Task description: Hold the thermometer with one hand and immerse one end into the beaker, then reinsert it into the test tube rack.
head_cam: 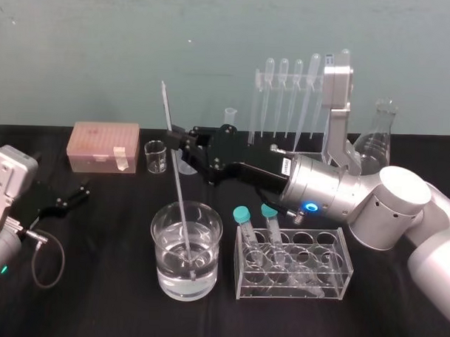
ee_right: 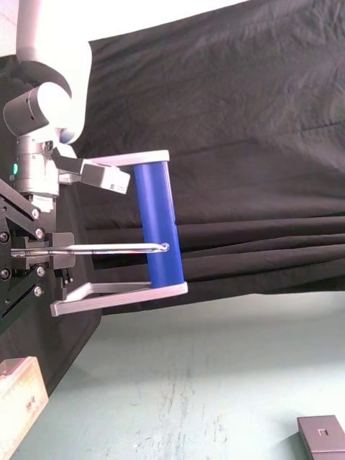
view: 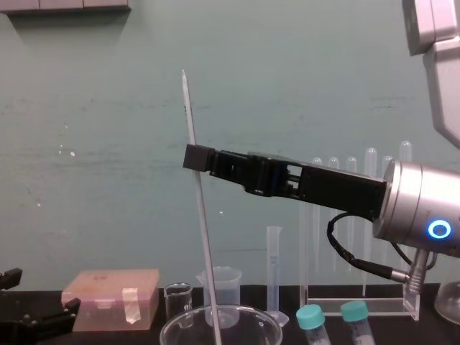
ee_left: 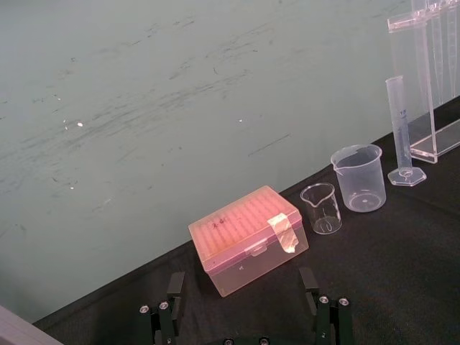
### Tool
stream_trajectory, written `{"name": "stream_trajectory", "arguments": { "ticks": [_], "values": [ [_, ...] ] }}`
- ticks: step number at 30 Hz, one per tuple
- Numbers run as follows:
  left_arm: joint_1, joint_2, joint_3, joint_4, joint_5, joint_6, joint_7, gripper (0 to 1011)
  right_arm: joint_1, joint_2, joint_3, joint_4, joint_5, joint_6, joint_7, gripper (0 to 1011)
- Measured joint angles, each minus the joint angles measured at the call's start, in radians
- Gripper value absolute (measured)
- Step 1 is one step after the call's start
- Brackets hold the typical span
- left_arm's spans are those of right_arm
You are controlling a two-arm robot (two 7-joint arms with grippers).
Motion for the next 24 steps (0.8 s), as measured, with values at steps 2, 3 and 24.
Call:
{"name": "stream_trajectory", "arguments": {
  "ticks": [2,3,24],
  "values": [
    [0.0,0.0,0.0,0.0,0.0,0.0,0.0,1008,-0.002,-0.003,0.002,0.004,-0.001,0.0,0.0,53],
    [0.0,0.0,0.0,0.0,0.0,0.0,0.0,1008,-0.002,-0.006,0.003,0.006,-0.002,0.0,0.0,53],
    [0.0,0.0,0.0,0.0,0.0,0.0,0.0,1008,-0.005,-0.014,0.009,0.008,-0.008,0.012,0.006,53]
  ]
}}
